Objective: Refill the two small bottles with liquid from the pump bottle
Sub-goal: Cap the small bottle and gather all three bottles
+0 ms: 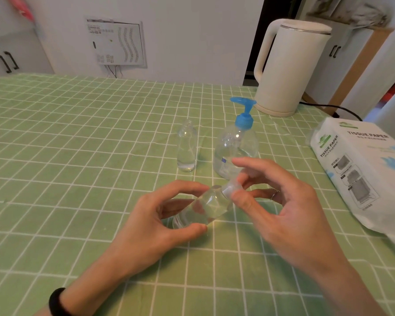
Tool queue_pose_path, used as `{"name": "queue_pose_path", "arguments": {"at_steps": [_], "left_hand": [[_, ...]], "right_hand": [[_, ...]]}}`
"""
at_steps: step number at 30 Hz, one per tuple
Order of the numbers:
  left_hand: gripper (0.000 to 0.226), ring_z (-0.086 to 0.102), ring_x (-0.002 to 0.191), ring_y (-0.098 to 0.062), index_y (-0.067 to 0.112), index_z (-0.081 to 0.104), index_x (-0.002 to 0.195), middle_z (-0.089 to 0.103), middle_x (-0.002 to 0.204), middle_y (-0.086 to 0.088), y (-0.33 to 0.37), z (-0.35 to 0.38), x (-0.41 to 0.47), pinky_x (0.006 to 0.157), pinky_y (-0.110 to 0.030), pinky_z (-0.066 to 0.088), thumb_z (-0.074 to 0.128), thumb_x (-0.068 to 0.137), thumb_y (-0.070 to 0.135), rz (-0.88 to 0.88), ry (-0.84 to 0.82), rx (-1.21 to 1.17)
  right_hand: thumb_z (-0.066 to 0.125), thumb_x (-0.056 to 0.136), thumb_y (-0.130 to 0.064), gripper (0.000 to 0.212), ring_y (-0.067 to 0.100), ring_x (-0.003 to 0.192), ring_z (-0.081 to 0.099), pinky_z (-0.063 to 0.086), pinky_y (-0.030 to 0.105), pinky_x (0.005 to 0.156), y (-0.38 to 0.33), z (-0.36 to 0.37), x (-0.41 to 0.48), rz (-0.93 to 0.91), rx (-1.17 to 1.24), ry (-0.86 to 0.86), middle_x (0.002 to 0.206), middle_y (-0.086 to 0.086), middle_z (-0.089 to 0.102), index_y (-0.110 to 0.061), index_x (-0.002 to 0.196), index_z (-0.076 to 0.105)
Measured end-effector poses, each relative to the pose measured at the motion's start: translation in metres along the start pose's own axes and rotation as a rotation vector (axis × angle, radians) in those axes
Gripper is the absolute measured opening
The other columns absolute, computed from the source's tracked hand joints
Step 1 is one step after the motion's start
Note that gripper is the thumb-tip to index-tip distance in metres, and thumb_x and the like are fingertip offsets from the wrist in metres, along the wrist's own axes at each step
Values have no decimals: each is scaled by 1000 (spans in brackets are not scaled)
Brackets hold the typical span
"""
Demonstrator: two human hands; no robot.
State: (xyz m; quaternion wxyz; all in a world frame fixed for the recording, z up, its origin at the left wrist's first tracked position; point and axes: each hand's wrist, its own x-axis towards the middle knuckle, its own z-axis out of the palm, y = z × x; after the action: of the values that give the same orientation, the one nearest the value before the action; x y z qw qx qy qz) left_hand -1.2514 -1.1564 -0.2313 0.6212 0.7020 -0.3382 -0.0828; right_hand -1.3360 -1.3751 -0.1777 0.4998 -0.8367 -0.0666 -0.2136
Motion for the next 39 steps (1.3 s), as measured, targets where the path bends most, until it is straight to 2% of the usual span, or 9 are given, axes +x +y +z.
{"name": "queue_pose_path", "arguments": {"at_steps": [7,12,16,18,21,26,32,35,39], "left_hand": [[55,76,115,-14,38,71,126,74,130,8,1,0,0,99,-28,58,87,77,19,0,10,-11],[55,75,115,-14,38,71,126,74,130,8,1,-1,0,100,-27,58,87,78,17,5,6,15],[55,75,116,-14,36,71,127,74,131,8,0,-1,-1,101,-30,58,89,79,19,-1,-12,45],[55,75,117,-14,37,71,128,74,131,8,-1,-1,-1,101,-30,58,88,79,19,-8,-9,44],[55,75,117,-13,39,71,128,73,132,9,0,-2,-1,101,-30,58,88,79,20,-14,-1,50],[62,73,119,-10,45,69,130,73,132,14,2,0,-2,104,-35,58,90,78,17,-3,0,118],[67,71,123,-15,41,66,138,72,130,10,1,2,-1,109,-30,53,86,79,15,57,6,178],[68,68,125,-17,38,65,140,70,129,10,-1,-2,1,111,-26,51,87,80,15,81,36,203],[60,73,118,-17,38,68,130,72,130,7,-3,-19,8,107,-30,55,86,78,15,2,236,33]], "right_hand": [[72,90,-34,26,15,101,71,59,23,78,-1,1,0,1,-32,4,107,-12,74,-30,115,75],[71,93,-31,25,18,103,69,59,27,77,-1,0,0,-10,-62,-50,112,-12,72,-30,118,74],[73,88,-46,27,17,96,71,58,27,72,0,-1,-1,44,-24,-28,103,-10,74,-35,112,73],[77,91,-29,33,21,99,69,58,27,73,0,-3,0,26,-33,-89,109,-8,72,-37,122,70],[77,91,-11,32,20,97,69,58,27,72,2,0,-1,-5,-119,-80,106,-11,71,-32,115,74],[80,87,-16,21,11,89,67,52,15,63,3,3,-1,10,-143,-19,94,-15,68,-28,104,76],[77,91,-27,14,11,92,68,50,14,60,2,8,-1,12,-113,5,98,-16,70,-31,104,74],[75,88,-34,24,10,95,70,52,13,63,1,10,-1,33,-34,4,106,-15,72,-35,112,72],[72,86,-41,38,12,95,70,53,13,69,1,4,1,62,33,43,110,-14,71,-39,123,68]]}}
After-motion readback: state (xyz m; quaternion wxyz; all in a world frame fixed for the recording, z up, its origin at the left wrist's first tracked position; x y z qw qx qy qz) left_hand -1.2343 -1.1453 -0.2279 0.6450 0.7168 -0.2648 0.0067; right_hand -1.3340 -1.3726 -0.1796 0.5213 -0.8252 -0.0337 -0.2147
